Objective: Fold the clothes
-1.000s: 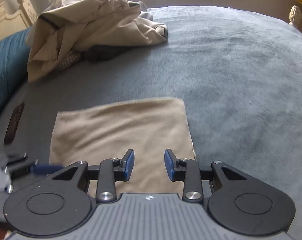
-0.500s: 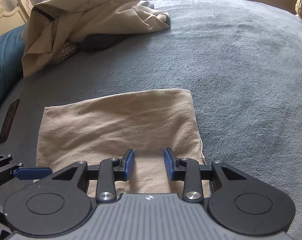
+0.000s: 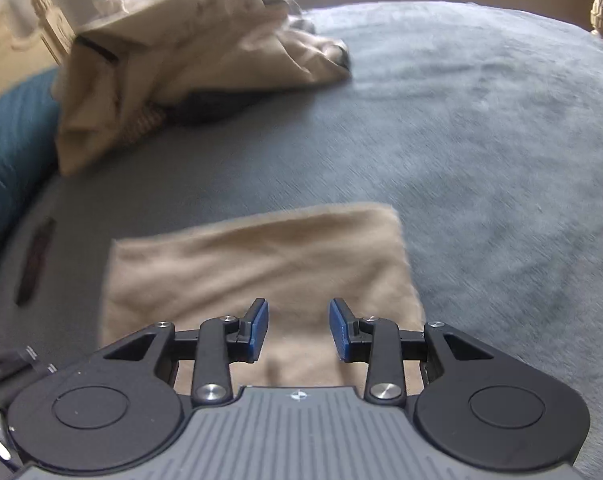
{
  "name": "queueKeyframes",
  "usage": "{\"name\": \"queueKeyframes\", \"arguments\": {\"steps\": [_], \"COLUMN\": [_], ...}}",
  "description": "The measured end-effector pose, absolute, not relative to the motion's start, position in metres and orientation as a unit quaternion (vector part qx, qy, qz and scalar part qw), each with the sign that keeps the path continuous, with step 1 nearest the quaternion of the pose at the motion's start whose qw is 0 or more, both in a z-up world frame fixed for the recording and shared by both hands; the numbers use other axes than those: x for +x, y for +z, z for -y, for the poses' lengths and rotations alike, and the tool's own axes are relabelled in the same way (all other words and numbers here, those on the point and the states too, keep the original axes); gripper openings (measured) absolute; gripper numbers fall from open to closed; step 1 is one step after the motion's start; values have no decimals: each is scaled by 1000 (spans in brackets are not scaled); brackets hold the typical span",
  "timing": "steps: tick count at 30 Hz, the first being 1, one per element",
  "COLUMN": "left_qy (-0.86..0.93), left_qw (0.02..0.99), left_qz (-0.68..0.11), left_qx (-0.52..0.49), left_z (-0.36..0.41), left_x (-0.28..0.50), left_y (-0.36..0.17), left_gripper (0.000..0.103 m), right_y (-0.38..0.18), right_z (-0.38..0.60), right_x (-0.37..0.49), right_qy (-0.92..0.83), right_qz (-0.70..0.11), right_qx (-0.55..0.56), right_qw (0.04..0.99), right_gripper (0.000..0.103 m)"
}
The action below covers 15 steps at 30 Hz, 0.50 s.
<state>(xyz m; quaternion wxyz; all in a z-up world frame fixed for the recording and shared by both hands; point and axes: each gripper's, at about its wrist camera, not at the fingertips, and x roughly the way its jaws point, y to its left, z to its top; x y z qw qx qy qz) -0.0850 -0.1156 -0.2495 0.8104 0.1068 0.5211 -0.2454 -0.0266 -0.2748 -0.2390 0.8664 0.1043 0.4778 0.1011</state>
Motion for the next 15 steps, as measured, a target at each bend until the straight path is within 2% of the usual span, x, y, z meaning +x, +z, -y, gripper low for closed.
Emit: {"name": "queueKeyframes", "arguments": {"steps": [4,10,15], "left_qy": [-249,-264,-270], "left_qw": [810,807,807], "left_qz": [-520,-518,-516], "left_qx": [107,104,99], "left_z": [115,113,111], "left_x": [-92,-97,-98], "left_y": [-248,-248,-250], "left_gripper": [79,79,79], "right_y": [-254,-244,-226], "right_z": [252,273,254], "right_x": [3,16,-8], "right_qy": [99,37,196], "right_qz": [-503,-447,-447], "right_qx": [66,132,112], "right_qw": [856,884,866], "right_gripper": [37,38,38]}}
